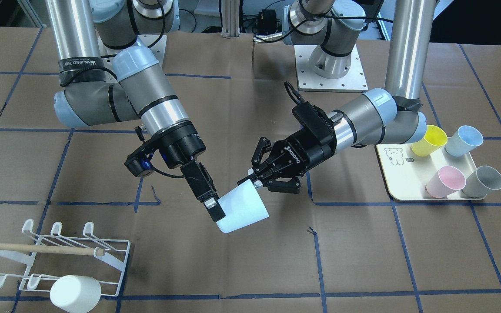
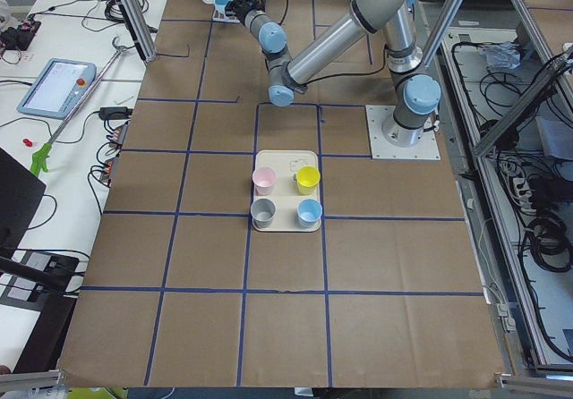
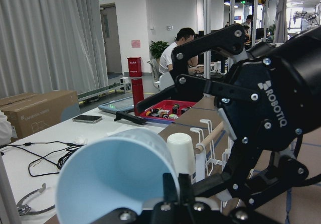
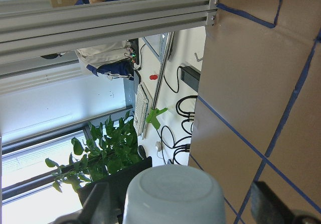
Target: Transfer IKEA cup to right arm and place on rack
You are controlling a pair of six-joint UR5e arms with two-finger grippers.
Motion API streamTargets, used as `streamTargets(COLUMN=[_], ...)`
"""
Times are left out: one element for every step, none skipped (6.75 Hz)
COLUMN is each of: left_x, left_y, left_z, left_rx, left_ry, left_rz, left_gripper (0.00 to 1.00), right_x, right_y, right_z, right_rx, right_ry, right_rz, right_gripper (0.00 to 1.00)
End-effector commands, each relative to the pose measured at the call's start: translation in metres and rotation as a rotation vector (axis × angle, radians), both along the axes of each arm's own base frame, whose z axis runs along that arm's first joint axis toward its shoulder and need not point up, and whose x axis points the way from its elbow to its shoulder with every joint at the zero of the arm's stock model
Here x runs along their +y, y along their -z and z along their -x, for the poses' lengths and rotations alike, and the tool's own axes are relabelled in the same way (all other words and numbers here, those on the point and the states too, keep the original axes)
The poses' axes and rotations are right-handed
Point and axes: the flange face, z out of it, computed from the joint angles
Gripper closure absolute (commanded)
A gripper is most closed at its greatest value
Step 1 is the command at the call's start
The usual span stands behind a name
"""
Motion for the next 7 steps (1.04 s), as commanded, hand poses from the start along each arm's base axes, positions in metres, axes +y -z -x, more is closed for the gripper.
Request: streamTargets(left_x=[0.0, 0.0, 0.0, 0.0, 0.0, 0.0, 0.0], left_y=[0.0, 0.0, -0.001, -0.001, -0.001, -0.001, -0.001], left_z=[0.0, 0.0, 0.0, 0.0, 0.0, 0.0, 0.0], left_rx=[0.001, 0.001, 0.0, 0.0, 0.0, 0.001, 0.002], left_ry=[0.001, 0.001, 0.001, 0.001, 0.001, 0.003, 0.003], left_rz=[0.0, -0.001, 0.001, 0.002, 0.003, 0.002, 0.002], left_gripper=[0.96, 0.96, 0.96, 0.95, 0.95, 0.94, 0.94], right_x=[-0.009, -0.009, -0.01, -0.01, -0.01, -0.008, -0.007], right_y=[0.003, 0.001, 0.0, -0.001, 0.001, 0.002, 0.002], right_z=[-0.007, -0.007, -0.008, -0.009, -0.01, -0.016, -0.018], right_rx=[-0.006, -0.007, -0.009, -0.009, -0.007, -0.013, -0.018], right_ry=[-0.005, -0.005, -0.006, -0.006, -0.009, -0.014, -0.015], right_rz=[0.001, 0.004, 0.007, 0.009, -0.003, -0.009, -0.013], right_gripper=[0.01, 0.01, 0.01, 0.01, 0.01, 0.01, 0.01])
